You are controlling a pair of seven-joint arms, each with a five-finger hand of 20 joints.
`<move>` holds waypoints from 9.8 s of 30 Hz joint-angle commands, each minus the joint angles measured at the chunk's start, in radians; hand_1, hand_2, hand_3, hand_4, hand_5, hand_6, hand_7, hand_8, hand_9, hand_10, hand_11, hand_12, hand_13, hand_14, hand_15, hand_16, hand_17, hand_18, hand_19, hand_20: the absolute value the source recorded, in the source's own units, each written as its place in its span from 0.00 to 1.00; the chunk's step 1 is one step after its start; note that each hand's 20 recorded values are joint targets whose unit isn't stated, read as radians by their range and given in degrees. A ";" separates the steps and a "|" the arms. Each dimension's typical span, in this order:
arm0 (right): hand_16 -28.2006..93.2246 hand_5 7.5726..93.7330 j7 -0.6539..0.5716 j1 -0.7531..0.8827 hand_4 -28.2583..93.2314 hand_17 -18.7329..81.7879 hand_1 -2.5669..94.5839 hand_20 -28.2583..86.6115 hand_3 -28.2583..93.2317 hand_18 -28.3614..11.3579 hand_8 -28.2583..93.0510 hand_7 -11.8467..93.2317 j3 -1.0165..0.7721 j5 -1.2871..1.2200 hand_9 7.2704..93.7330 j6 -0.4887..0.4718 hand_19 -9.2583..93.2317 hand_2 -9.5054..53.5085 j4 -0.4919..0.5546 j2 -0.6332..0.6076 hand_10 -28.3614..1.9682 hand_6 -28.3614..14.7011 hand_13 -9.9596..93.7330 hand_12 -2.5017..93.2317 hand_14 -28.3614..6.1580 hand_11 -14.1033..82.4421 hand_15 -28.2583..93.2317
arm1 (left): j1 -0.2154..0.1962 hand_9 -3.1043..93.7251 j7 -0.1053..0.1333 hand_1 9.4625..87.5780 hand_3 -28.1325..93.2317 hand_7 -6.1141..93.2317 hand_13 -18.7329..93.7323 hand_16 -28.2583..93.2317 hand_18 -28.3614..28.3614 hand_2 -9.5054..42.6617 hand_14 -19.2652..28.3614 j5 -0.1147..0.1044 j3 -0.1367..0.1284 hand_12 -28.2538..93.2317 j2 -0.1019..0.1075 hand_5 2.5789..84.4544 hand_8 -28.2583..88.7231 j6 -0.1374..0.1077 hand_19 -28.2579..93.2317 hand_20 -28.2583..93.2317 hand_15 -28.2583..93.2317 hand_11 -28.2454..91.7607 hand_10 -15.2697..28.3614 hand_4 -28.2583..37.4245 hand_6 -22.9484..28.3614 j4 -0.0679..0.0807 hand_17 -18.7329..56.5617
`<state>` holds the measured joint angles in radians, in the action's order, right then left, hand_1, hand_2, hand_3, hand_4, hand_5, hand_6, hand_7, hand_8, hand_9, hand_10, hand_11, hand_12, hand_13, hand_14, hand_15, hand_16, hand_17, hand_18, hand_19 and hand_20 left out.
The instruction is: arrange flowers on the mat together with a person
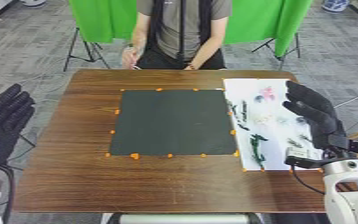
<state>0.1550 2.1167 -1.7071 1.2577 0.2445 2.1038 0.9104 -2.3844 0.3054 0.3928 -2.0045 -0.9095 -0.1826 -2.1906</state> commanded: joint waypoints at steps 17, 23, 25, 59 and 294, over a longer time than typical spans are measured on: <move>0.43 0.42 -0.026 0.013 0.05 0.31 0.23 0.39 0.87 0.33 0.13 0.28 -0.018 0.140 0.32 0.029 0.35 0.06 0.004 0.008 0.50 0.73 0.35 0.20 0.47 0.18 0.27 | 0.051 0.38 0.072 0.19 0.80 0.16 0.36 0.18 0.67 0.39 0.65 -0.120 0.113 0.30 -0.117 0.48 0.17 0.010 0.43 0.31 0.39 0.35 0.68 0.00 0.59 0.022 0.20; 0.42 0.45 0.015 -0.004 0.05 0.36 0.24 0.36 0.86 0.15 0.13 0.28 -0.016 -0.089 0.33 -0.018 0.36 0.07 -0.004 0.003 0.45 0.77 0.37 0.20 0.42 0.18 0.28 | 0.065 0.38 0.097 0.19 0.81 0.16 0.37 0.18 0.67 0.35 0.65 -0.152 0.125 0.30 -0.124 0.48 0.17 0.040 0.43 0.31 0.39 0.35 0.68 0.00 0.60 0.034 0.20; 0.41 0.43 0.017 -0.008 0.05 0.37 0.24 0.36 0.86 0.14 0.13 0.27 -0.019 -0.210 0.33 -0.037 0.36 0.08 -0.002 0.004 0.42 0.75 0.37 0.19 0.41 0.18 0.28 | 0.069 0.38 0.103 0.18 0.81 0.16 0.37 0.19 0.68 0.34 0.65 -0.152 0.127 0.30 -0.121 0.48 0.17 0.045 0.43 0.31 0.39 0.35 0.68 0.00 0.59 0.036 0.20; 0.38 0.47 -0.086 0.072 0.05 0.35 0.26 0.36 0.86 0.27 0.13 0.31 -0.107 -0.106 0.45 0.071 0.44 0.20 0.054 0.000 0.40 0.61 0.48 0.19 0.43 0.25 0.37 | 0.050 0.43 0.113 0.18 0.81 0.42 0.39 0.18 0.66 0.35 0.66 -0.160 0.126 0.32 -0.128 0.66 0.15 0.029 0.41 0.32 0.40 0.36 0.71 0.00 0.70 0.014 0.22; 0.35 0.55 -0.236 -0.230 0.07 0.32 0.24 0.30 0.83 0.22 0.14 0.31 0.087 -0.303 0.51 0.193 0.61 0.36 -0.007 -0.131 0.25 0.52 0.48 0.23 0.31 0.29 0.52 | 0.099 0.37 0.122 0.20 0.82 0.20 0.40 0.18 0.69 0.42 0.70 -0.270 0.102 0.31 -0.028 0.48 0.16 -0.098 0.45 0.32 0.45 0.36 0.68 0.00 0.58 0.000 0.20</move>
<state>-0.2753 1.7916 -1.4890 1.3037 0.5868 2.1291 0.7806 -2.2810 0.4382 0.1267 -1.8825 -0.9683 -0.2661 -2.1730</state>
